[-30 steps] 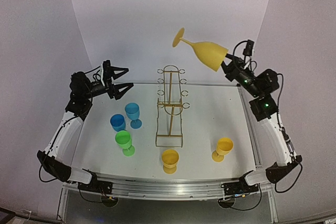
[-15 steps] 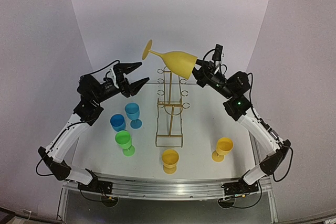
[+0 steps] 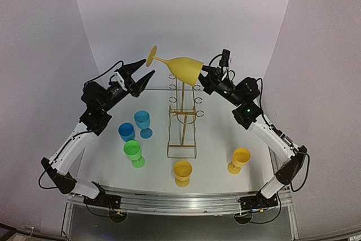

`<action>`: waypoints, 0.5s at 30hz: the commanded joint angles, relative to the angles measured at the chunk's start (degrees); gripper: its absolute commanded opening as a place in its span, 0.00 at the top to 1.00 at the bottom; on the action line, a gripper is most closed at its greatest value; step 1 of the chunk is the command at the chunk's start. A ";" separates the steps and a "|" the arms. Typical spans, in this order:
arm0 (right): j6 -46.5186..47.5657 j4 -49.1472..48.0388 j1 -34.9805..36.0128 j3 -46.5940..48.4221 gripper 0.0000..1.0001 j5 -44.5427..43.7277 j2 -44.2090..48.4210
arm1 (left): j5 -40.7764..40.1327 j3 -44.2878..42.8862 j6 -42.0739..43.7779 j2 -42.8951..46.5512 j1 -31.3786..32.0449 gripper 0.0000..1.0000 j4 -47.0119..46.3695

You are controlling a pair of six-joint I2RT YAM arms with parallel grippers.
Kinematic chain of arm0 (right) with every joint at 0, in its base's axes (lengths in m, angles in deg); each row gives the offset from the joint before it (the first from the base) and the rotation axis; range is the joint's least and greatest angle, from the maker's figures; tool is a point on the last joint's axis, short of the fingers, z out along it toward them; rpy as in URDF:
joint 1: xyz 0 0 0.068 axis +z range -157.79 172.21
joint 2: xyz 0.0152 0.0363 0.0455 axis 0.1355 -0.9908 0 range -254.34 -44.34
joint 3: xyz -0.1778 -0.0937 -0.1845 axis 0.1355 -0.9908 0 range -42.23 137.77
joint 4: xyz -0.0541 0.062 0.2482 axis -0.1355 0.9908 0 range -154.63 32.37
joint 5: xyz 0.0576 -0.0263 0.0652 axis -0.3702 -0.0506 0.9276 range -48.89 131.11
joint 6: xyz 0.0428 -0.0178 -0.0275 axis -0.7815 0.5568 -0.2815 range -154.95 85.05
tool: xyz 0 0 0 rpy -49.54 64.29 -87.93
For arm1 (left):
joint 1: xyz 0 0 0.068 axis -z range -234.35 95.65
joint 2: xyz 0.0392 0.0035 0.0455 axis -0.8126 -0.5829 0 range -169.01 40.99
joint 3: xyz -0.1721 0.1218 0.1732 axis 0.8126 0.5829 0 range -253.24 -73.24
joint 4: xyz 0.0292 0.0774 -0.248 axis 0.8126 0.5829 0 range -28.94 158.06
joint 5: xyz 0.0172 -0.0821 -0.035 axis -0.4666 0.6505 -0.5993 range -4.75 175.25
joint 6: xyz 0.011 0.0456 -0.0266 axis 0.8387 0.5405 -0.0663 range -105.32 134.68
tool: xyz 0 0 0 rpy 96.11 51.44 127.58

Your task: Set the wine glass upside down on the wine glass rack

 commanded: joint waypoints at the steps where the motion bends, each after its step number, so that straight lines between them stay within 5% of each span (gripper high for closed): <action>1: -1.13 -2.90 0.61 1.92 1.00 -0.13 -0.23 | -2.01 -3.22 1.76 -0.77 0.23 0.63 -2.73; 8: -2.42 -2.98 0.72 1.17 1.00 1.05 -1.20 | -5.10 -3.78 2.50 -1.27 0.24 0.97 -1.79; 15: -1.09 -2.84 0.72 -3.90 1.00 0.63 0.45 | -4.94 -2.74 7.06 -0.60 0.22 1.00 -0.85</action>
